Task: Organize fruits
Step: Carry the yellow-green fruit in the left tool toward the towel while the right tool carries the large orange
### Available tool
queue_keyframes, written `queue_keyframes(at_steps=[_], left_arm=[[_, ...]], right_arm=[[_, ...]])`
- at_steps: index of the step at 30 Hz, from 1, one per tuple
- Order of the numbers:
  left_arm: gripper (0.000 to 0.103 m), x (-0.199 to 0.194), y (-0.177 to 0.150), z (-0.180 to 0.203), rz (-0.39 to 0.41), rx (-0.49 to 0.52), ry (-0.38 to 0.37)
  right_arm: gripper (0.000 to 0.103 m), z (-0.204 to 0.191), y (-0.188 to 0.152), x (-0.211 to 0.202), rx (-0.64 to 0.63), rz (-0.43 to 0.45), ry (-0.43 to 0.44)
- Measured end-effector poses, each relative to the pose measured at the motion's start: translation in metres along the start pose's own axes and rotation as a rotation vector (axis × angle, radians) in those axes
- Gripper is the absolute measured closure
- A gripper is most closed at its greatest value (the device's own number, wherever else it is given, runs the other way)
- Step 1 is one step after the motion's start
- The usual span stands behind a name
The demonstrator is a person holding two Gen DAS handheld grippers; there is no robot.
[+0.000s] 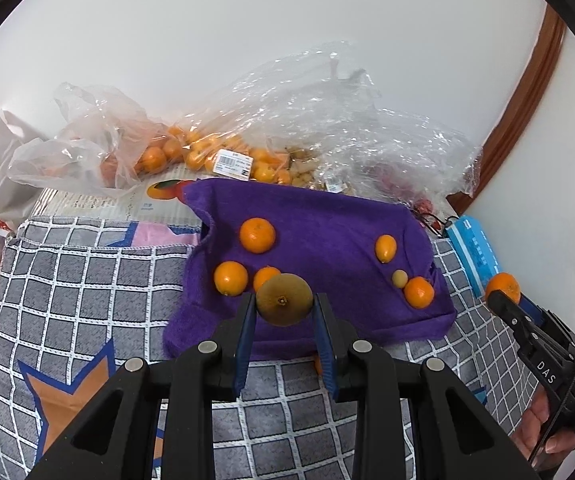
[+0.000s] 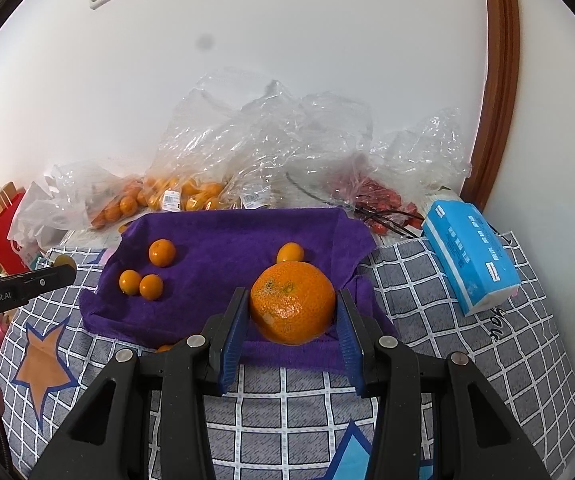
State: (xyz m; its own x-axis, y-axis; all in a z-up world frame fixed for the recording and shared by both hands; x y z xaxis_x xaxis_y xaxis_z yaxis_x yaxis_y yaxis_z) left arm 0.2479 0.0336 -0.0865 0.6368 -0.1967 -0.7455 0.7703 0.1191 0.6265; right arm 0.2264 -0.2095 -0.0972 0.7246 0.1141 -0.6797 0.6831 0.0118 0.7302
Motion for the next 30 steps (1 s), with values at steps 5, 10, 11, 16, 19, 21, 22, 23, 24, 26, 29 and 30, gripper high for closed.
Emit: queue_keyframes(at_steps=[5, 10, 11, 16, 19, 21, 22, 23, 24, 26, 29, 30], left_arm=[[0.076, 0.005, 0.001, -0.015, -0.007, -0.016, 0.022], [0.076, 0.014, -0.002, -0.026, -0.023, -0.032, 0.038], [0.076, 0.016, -0.002, -0.027, -0.026, -0.033, 0.038], [0.076, 0.03, -0.003, -0.028, -0.048, -0.033, 0.042], [0.076, 0.04, -0.004, -0.028, -0.065, -0.031, 0.042], [0.076, 0.046, -0.005, -0.027, -0.075, -0.028, 0.043], [0.076, 0.05, -0.006, -0.027, -0.081, -0.026, 0.042], [0.076, 0.053, -0.007, -0.027, -0.085, -0.025, 0.042], [0.076, 0.056, -0.007, -0.027, -0.091, -0.024, 0.042], [0.076, 0.063, -0.008, -0.027, -0.099, -0.024, 0.039], [0.076, 0.071, -0.01, -0.028, -0.109, -0.021, 0.034], [0.076, 0.074, -0.01, -0.028, -0.112, -0.02, 0.032]], right_arm=[[0.06, -0.003, 0.001, 0.013, 0.001, -0.01, 0.01], [0.06, -0.01, 0.001, 0.029, -0.004, -0.024, 0.032], [0.06, -0.011, 0.001, 0.032, -0.005, -0.028, 0.036], [0.06, -0.016, 0.0, 0.051, -0.013, -0.05, 0.052], [0.06, -0.018, -0.002, 0.062, -0.017, -0.065, 0.057], [0.06, -0.018, -0.004, 0.068, -0.015, -0.074, 0.059], [0.06, -0.018, -0.005, 0.072, -0.013, -0.081, 0.061], [0.06, -0.018, -0.006, 0.076, -0.012, -0.086, 0.061], [0.06, -0.018, -0.007, 0.079, -0.011, -0.092, 0.062], [0.06, -0.019, -0.009, 0.086, -0.013, -0.103, 0.064], [0.06, -0.021, -0.011, 0.096, -0.019, -0.119, 0.067], [0.06, -0.022, -0.012, 0.099, -0.021, -0.124, 0.068]])
Point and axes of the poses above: each gripper's, at about its wrist camera, not at the fingertips, and x roughly the way its jaws point, z to its right, y to its top, the point moved 6 cm from there along x, roughly the way its jaws point, and after that the axes turned 2 degrees about y, right-handed, at the moved point
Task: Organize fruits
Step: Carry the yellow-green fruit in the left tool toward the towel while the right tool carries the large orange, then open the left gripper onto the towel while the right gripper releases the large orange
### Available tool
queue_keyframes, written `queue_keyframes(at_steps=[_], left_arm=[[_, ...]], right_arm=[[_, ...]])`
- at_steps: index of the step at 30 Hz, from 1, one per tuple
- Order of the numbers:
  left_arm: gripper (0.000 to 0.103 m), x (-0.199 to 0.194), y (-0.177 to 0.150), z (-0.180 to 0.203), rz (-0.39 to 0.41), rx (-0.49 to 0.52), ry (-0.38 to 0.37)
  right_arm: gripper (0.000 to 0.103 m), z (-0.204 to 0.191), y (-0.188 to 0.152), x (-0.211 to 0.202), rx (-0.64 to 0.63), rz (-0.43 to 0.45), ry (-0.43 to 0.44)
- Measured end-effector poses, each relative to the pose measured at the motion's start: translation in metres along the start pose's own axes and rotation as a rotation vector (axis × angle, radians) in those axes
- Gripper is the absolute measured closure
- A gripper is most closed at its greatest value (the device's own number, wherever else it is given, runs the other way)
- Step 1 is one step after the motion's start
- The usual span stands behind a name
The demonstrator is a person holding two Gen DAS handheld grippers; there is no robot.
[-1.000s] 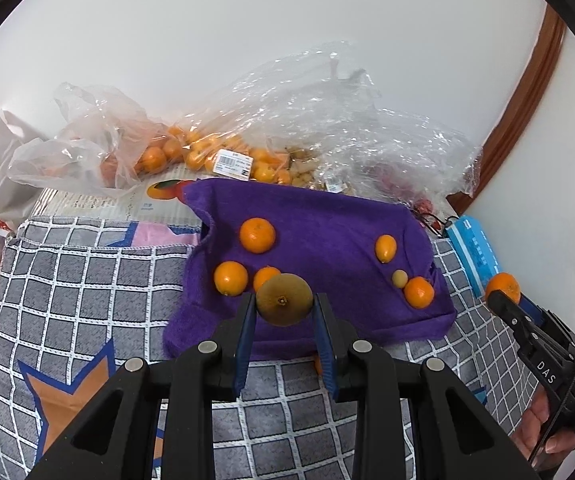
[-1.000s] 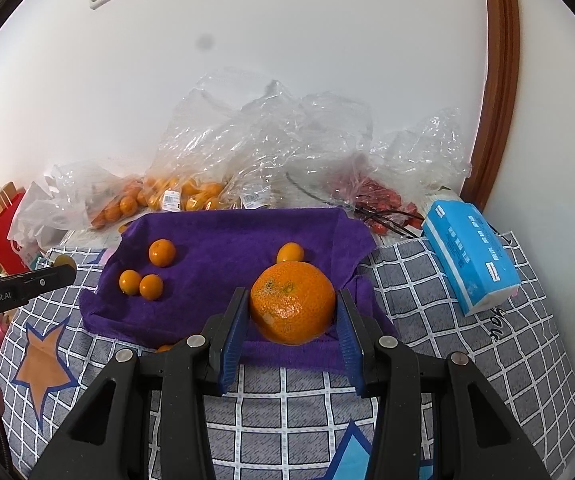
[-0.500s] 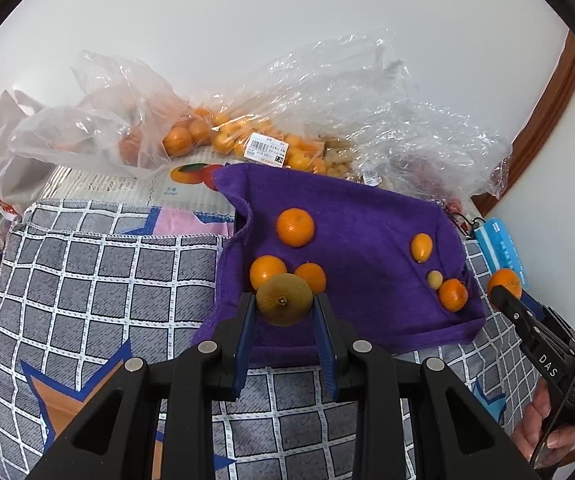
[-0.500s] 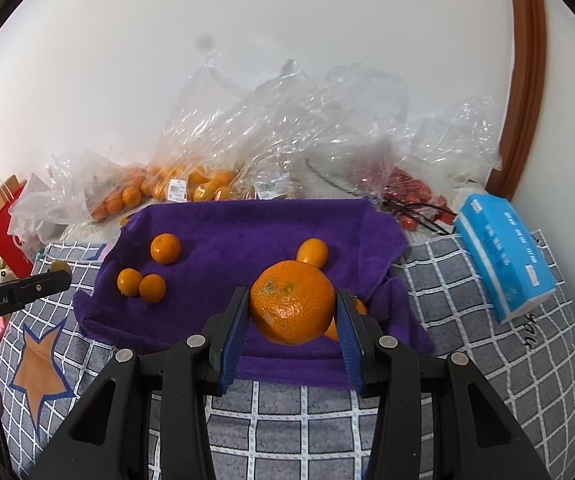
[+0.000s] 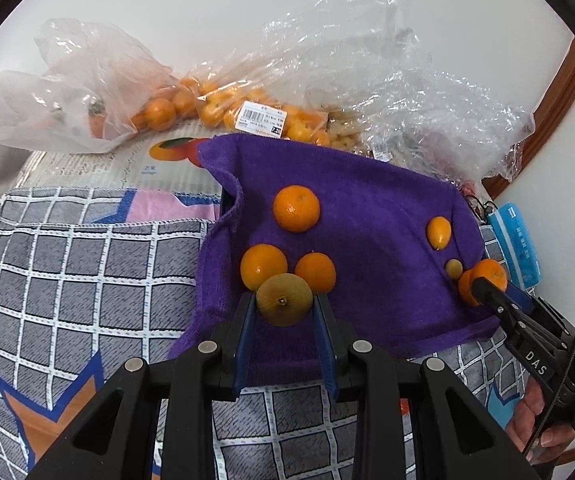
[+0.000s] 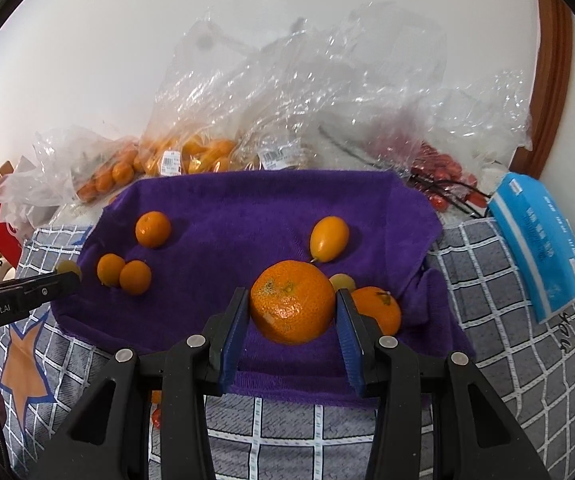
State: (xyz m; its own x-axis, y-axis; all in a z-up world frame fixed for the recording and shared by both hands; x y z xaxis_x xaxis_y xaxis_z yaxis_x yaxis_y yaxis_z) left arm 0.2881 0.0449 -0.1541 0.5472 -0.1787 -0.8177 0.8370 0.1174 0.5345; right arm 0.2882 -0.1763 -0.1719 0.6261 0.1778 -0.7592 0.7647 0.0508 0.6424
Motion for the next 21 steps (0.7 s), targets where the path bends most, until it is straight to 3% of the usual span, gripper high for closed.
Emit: queue_keyframes(at_steps=[21], left_arm=[[0.075, 0.034, -0.009, 0.0, -0.066, 0.004, -0.035]], right_arm=[[0.06, -0.007, -0.015, 0.043, -0.026, -0.089, 0.015]])
Point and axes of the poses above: each gripper's, at about its wrist camera, not at the fingertips, and x roughly the way its jaws point, z to its right, y to its top, the point moved 6 cm from there along x, roughly the way its jaws point, and after that the axes turned 2 degrees about y, right-handed, at the moved point
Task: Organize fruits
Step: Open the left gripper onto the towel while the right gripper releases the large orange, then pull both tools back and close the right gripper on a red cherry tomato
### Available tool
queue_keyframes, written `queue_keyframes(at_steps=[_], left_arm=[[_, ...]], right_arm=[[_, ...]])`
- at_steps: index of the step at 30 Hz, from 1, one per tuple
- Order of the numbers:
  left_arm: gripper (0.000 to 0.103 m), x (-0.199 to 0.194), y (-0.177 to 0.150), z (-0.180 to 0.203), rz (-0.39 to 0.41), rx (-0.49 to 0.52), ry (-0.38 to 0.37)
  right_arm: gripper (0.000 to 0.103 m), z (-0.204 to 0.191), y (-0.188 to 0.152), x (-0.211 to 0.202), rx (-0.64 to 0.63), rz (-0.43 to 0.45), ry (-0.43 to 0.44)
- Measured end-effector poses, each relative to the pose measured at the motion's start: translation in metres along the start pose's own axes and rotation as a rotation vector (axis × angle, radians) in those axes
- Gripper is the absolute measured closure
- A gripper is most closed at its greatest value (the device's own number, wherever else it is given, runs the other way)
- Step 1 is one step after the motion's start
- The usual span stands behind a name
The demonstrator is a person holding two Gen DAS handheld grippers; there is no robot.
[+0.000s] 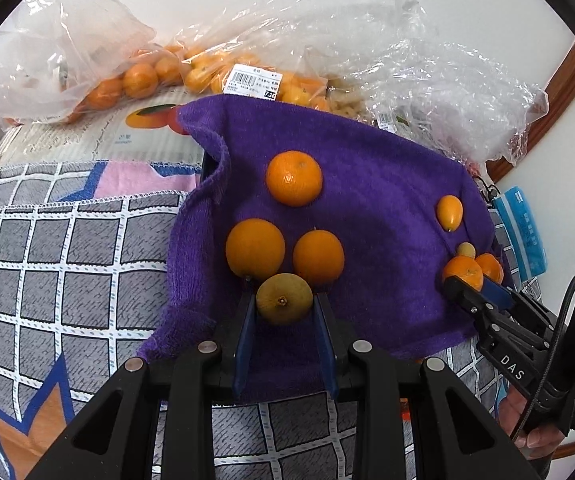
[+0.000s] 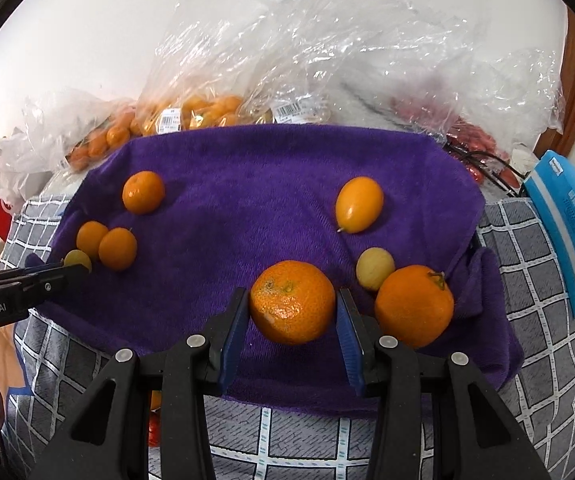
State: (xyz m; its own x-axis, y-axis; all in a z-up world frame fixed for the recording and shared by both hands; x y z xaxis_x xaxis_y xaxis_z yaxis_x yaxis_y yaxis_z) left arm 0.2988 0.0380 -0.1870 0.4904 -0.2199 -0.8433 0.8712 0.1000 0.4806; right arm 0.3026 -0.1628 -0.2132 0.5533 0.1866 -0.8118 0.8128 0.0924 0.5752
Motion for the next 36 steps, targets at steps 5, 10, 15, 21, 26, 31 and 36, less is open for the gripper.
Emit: queue_keyframes(at_steps=[5, 10, 15, 21, 26, 31, 36], left_arm=[[0.075, 0.0, 0.0, 0.0, -0.003, -0.003, -0.007], [0.075, 0.0, 0.0, 0.0, -0.006, -0.006, -0.013], [0.075, -0.003, -0.001, 0.001, -0.018, -0.013, -0.029], [0.066, -0.014, -0.005, 0.009, -0.015, -0.002, -0.044], [0.063, -0.034, -0.007, 0.014, 0.023, 0.014, -0.05], [0.063, -0.055, -0.014, 0.013, 0.057, 0.02, -0.045], [0.063, -0.077, -0.024, 0.009, 0.089, 0.017, -0.042]], right_arm=[[0.06, 0.001, -0.003, 0.004, 0.004, -0.02, -0.002], [0.06, -0.002, -0.004, 0.002, -0.002, -0.026, -0.004], [0.057, -0.005, -0.004, -0.006, -0.004, -0.017, 0.0], [0.046, -0.01, 0.002, -0.031, -0.02, 0.036, -0.009], [0.046, -0.013, 0.003, -0.053, -0.024, 0.069, -0.026], [0.046, -0.016, -0.002, -0.075, -0.014, 0.105, -0.043], [0.046, -0.019, -0.009, -0.097, 0.004, 0.135, -0.048]])
Point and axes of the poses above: each gripper's, at about its wrist camera, not at the fingertips, and x roughly the way its jaws point, z to its right, y to its top, the point moved 6 cm from there along x, roughly the way its jaws point, and after that the axes turned 2 degrees about y, right-handed, at the moved point
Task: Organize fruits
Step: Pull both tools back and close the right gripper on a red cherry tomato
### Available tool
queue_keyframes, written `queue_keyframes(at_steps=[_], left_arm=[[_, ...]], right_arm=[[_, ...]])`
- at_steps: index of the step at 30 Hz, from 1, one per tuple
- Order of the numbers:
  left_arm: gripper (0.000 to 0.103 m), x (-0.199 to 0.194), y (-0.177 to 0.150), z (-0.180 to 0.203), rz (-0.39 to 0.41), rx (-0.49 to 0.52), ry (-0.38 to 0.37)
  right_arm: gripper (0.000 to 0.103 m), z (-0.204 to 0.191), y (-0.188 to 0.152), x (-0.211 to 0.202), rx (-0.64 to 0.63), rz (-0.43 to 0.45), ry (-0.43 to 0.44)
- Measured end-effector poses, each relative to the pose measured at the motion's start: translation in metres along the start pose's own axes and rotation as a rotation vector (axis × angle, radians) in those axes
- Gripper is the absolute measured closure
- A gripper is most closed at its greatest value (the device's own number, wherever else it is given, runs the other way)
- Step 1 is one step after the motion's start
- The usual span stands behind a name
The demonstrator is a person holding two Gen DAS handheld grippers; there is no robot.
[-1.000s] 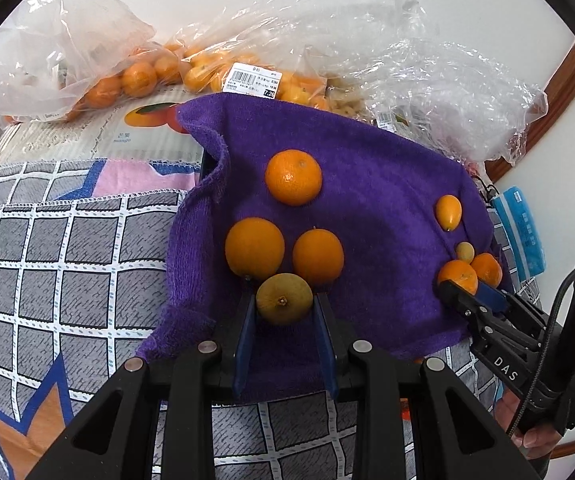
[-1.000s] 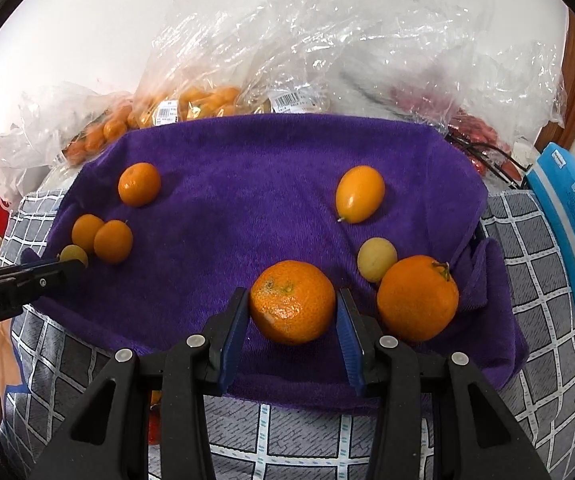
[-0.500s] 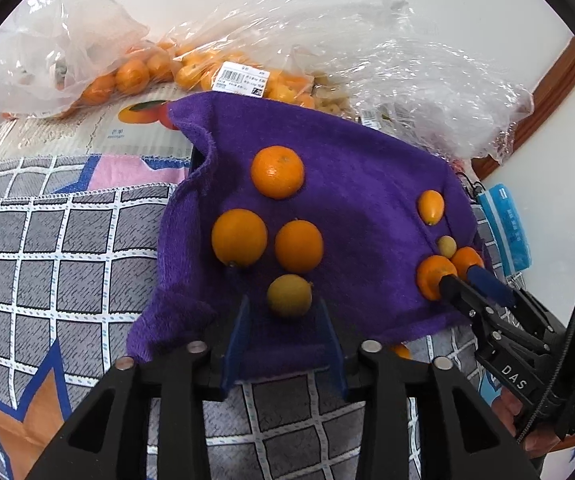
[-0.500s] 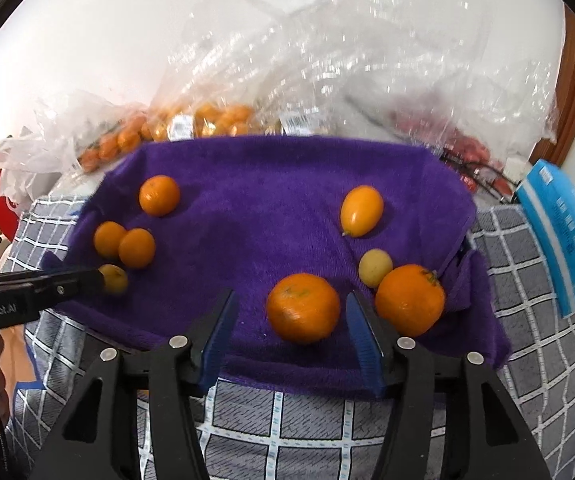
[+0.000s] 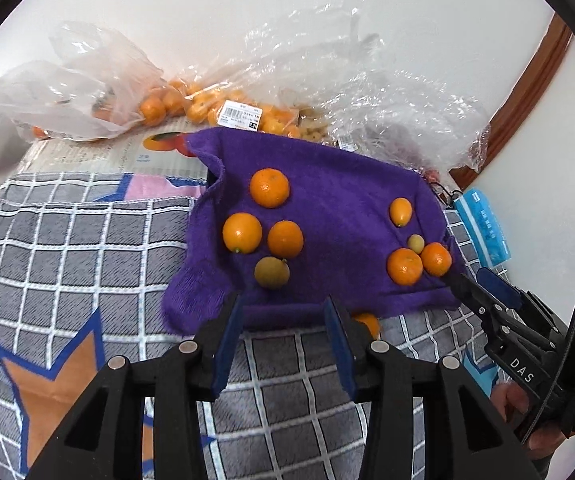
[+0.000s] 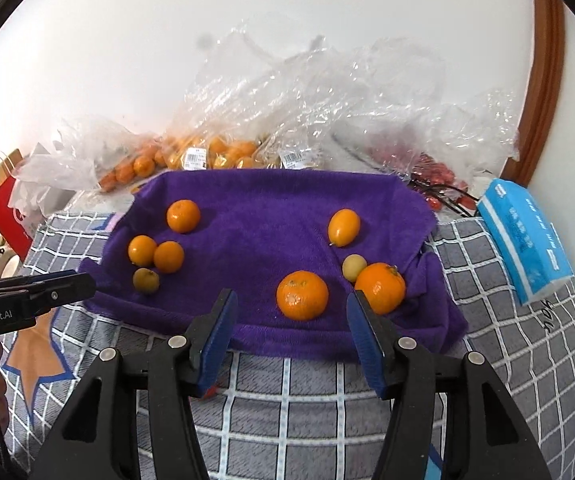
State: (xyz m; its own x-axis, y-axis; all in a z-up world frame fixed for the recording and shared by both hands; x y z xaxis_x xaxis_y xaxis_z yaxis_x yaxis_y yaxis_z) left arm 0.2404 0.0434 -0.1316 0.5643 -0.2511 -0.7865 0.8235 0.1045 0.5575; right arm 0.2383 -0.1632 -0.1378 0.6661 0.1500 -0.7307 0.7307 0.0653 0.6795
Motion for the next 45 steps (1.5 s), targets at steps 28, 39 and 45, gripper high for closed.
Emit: queue_keyframes(at_steps=[28, 39, 45], left_arm=[[0.058, -0.035, -0.07, -0.039, 0.019, -0.058, 0.058], [0.058, -0.02, -0.071, -0.057, -0.011, -0.074, 0.063], [0.058, -0.005, -0.063, -0.062, -0.029, -0.086, 0.05]], right_arm=[[0.051, -0.045, -0.073, -0.015, -0.026, -0.079, 0.05], [0.061, -0.061, -0.079, 0.018, -0.044, -0.122, 0.083], [0.068, -0.062, -0.077, 0.043, -0.047, -0.154, 0.088]])
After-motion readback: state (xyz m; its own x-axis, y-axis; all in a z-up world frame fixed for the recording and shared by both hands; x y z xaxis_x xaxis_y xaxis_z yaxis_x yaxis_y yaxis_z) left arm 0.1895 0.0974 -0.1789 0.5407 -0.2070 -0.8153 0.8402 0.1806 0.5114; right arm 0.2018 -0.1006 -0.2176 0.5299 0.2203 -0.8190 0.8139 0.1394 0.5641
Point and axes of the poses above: each gripper's, at about its wrist camera, not at the fingertips, and x roughly the way its jaws point, z to its right, y to its top, the point moved 6 cm from there along x, roughly the way its jaws point, and after that the axes turned 2 degrees about y, right-handed, at the moved point
